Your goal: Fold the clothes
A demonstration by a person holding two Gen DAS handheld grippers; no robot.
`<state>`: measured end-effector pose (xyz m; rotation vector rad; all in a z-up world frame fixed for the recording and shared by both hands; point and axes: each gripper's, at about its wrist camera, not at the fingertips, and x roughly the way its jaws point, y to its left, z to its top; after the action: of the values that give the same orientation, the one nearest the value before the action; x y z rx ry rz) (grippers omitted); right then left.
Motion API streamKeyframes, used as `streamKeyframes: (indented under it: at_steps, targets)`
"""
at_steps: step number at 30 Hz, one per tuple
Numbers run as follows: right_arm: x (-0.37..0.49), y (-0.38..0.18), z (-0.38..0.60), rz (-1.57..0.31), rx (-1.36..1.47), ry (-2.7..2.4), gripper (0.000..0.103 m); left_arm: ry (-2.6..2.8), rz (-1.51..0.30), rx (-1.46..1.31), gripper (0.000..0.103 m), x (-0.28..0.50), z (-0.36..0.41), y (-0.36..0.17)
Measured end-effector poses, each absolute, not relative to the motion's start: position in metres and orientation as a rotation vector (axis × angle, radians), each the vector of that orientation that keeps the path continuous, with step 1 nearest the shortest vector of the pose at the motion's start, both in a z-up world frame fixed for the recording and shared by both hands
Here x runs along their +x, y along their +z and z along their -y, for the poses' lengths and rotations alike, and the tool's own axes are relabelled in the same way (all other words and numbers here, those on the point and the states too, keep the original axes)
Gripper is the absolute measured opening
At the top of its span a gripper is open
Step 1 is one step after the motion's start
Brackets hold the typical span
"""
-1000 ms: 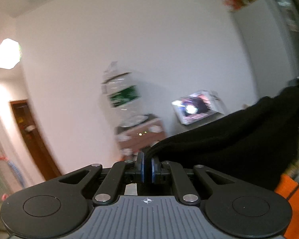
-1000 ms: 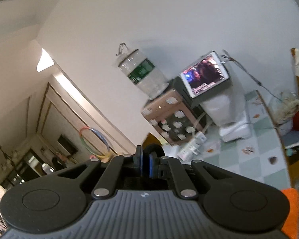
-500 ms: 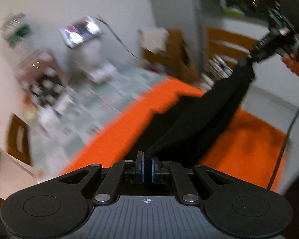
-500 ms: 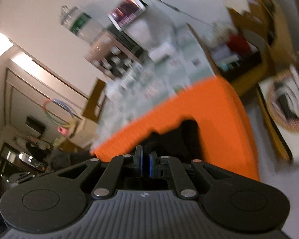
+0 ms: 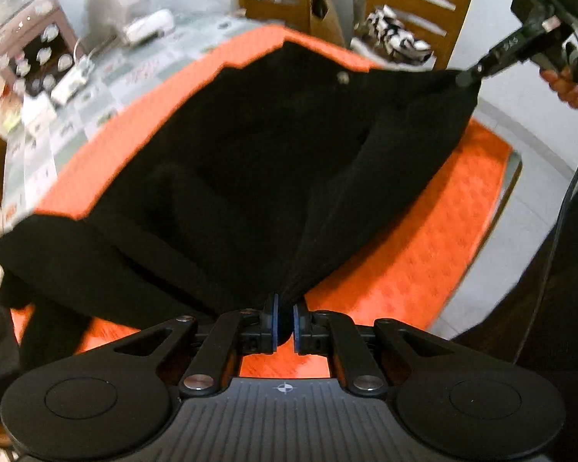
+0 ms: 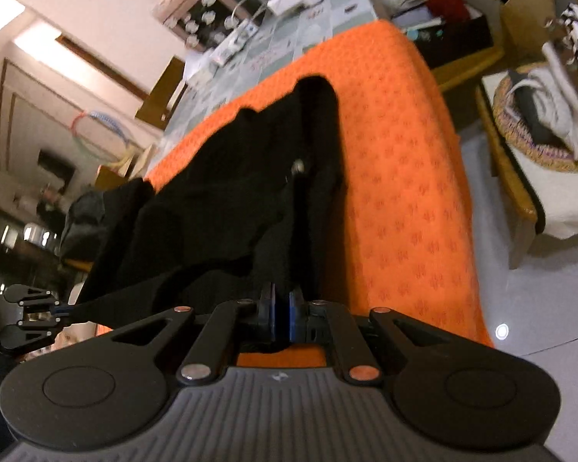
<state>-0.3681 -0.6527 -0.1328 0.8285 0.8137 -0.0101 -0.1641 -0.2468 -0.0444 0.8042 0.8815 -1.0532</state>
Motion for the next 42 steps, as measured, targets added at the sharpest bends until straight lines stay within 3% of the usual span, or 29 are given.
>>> streamKeyframes:
  at_steps: [8,14,17,19,21,23,36,42]
  targets:
    - [-0.373,-0.168,0.646,-0.881,0.709,0.057,0.008,-0.847,-0.941,0.823,0.011,-0.216,0.243,-0.112]
    - [-0.364,-0.179,0.631,-0.952,0.567,0.058,0.01,-0.739,-0.953,0.772,0.02,-0.224,0.24,-0.125]
    - [-0.362,-0.169,0.629,-0.974,0.525,0.058,0.015,-0.741,-0.973,0.704,0.037,-0.223,0.232,-0.104]
    - [-0.363,-0.156,0.631,-0.976,0.486,0.039,0.037,-0.751,-0.972,0.634,0.044,-0.219,0.224,-0.083]
    - [-0.364,-0.14,0.633,-0.959,0.452,0.009,0.045,-0.784,-0.961,0.548,0.05,-0.21,0.218,-0.06]
    - [-0.361,-0.13,0.638,-0.945,0.466,-0.016,0.046,-0.781,-0.937,0.5,0.055,-0.198,0.219,-0.046]
    - [-0.279,-0.161,0.649,-0.903,0.647,-0.088,0.047,-0.749,-0.884,0.385,0.055,-0.09,0.269,-0.087]
    - [-0.259,-0.174,0.648,-0.904,0.702,-0.074,0.04,-0.764,-0.915,0.347,0.055,-0.075,0.273,-0.088]
